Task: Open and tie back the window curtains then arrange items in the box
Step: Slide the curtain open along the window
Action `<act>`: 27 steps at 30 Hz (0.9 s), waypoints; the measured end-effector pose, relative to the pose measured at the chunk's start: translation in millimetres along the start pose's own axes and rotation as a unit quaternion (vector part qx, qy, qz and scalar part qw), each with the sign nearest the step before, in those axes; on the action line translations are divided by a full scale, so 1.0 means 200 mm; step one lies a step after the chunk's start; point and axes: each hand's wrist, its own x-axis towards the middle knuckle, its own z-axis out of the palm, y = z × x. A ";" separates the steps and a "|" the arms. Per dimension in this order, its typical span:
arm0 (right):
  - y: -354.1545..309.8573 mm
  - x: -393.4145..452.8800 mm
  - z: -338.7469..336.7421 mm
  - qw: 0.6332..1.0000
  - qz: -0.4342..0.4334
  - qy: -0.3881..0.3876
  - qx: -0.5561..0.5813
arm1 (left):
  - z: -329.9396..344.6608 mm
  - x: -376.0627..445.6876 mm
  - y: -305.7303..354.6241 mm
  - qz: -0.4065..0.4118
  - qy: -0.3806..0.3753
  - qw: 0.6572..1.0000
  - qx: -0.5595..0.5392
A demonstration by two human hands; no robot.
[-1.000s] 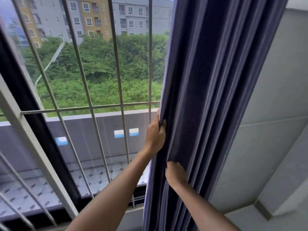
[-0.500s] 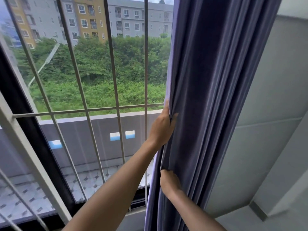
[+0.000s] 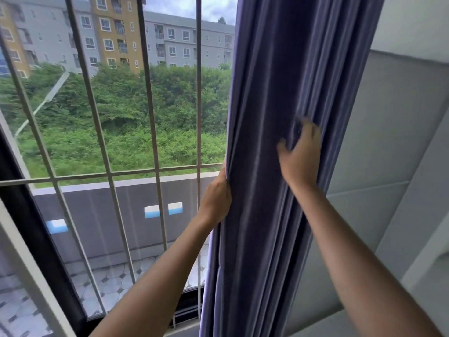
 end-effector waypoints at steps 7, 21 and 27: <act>0.07 -0.02 0.09 0.980 0.140 -0.118 0.076 | -0.03 0.00 -0.03 -0.018 -0.007 1.000 -0.009; 0.10 -0.92 0.28 0.912 0.143 -0.369 -0.107 | 0.00 0.00 0.02 -0.061 -0.027 0.996 -0.061; 0.03 -1.03 0.29 0.929 0.097 -0.349 -0.083 | 0.02 -0.01 0.03 -0.075 -0.024 0.994 -0.082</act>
